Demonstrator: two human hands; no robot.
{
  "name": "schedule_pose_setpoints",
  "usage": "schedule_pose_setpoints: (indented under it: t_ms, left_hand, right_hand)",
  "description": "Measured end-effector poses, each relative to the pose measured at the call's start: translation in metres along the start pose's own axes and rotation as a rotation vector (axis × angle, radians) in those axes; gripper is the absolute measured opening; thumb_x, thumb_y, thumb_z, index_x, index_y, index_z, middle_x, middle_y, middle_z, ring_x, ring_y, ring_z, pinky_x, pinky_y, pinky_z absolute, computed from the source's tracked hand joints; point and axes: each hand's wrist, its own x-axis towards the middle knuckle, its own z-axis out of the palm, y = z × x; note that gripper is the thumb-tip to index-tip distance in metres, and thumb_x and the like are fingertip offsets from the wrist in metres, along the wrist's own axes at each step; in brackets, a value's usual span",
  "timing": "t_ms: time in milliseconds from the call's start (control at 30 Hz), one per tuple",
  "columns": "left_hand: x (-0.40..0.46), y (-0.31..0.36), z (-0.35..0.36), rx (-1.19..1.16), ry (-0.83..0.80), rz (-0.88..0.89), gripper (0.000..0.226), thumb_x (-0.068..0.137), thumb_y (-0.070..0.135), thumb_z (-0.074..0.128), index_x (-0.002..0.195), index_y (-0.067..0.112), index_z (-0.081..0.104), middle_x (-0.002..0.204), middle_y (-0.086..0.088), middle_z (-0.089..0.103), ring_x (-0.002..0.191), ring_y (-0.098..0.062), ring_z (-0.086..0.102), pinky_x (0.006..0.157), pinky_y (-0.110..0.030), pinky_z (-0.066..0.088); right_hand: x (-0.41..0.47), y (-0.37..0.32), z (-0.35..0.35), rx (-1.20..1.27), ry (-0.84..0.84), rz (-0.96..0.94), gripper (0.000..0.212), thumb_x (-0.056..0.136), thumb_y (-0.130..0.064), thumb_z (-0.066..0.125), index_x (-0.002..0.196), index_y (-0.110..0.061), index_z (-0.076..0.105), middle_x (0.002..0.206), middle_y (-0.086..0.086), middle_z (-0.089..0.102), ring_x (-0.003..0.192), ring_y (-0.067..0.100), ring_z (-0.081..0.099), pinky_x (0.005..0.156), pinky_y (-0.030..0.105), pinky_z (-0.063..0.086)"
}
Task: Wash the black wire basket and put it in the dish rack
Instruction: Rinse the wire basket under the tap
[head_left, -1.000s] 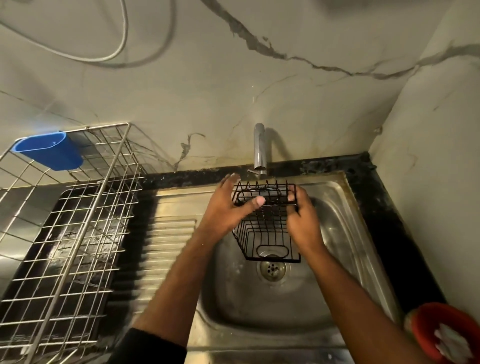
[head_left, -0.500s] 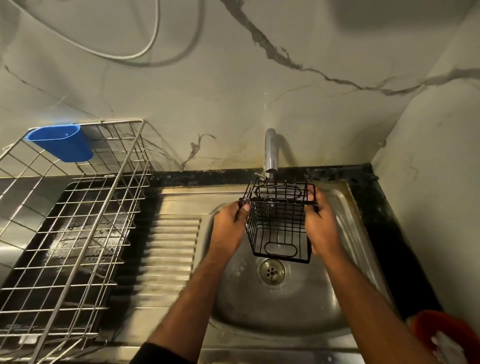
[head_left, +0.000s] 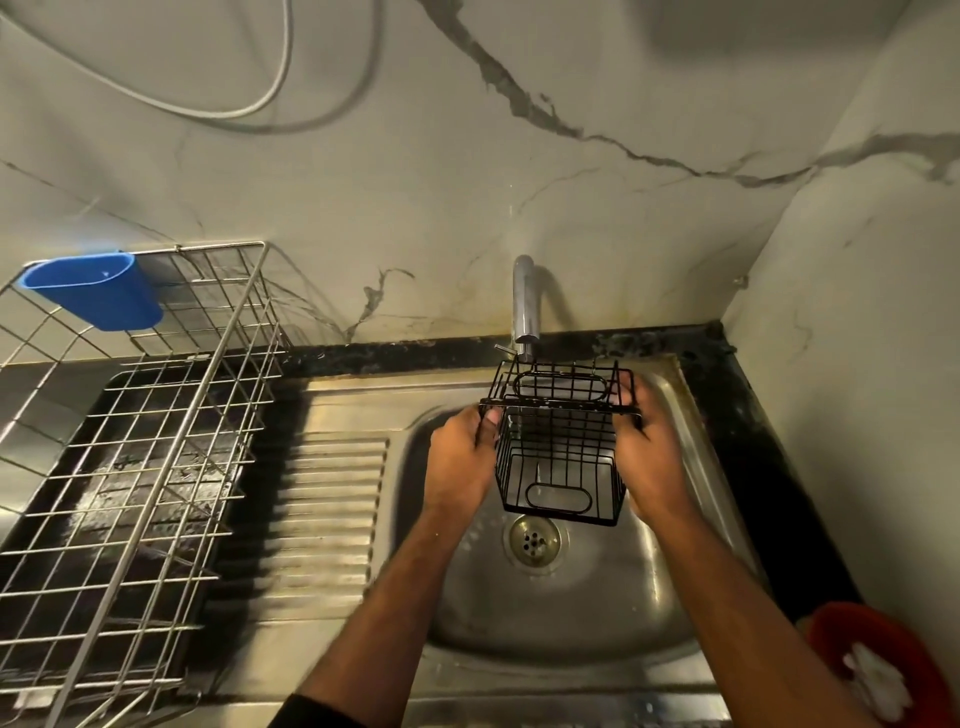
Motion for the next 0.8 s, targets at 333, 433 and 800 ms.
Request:
schedule_pose_setpoints:
  t_ms: [333,433,800]
  left_hand:
    - [0.0,0.008,0.006,-0.005,-0.022,-0.005,0.031,0.105,0.035,0.051,0.109,0.012,0.072,0.086,-0.001,0.074,0.084,-0.02,0.07,0.063,-0.015,0.045]
    - [-0.003,0.012,0.01,0.007,-0.031,-0.004,0.032,0.105,0.035,0.051,0.107,0.011,0.071,0.082,0.0,0.071,0.081,-0.019,0.068,0.062,-0.019,0.046]
    - [-0.005,0.019,0.01,-0.02,-0.061,-0.022,0.032,0.105,0.036,0.051,0.111,0.01,0.07,0.099,-0.006,0.076,0.095,-0.024,0.071,0.086,-0.042,0.056]
  right_hand:
    - [-0.002,0.002,-0.009,-0.016,0.047,-0.006,0.054,0.101,-0.004,0.045,0.147,-0.034,0.044,0.135,-0.02,0.047,0.127,0.005,0.043,0.107,0.032,0.036]
    - [-0.003,0.004,-0.015,-0.041,0.064,0.02,0.054,0.103,-0.008,0.045,0.149,-0.035,0.04,0.145,-0.012,0.047,0.116,0.004,0.048,0.088,0.023,0.041]
    - [-0.007,0.006,-0.021,-0.078,0.077,-0.014,0.052,0.103,-0.014,0.045,0.148,-0.039,0.04,0.146,-0.009,0.05,0.13,0.013,0.048,0.107,0.04,0.04]
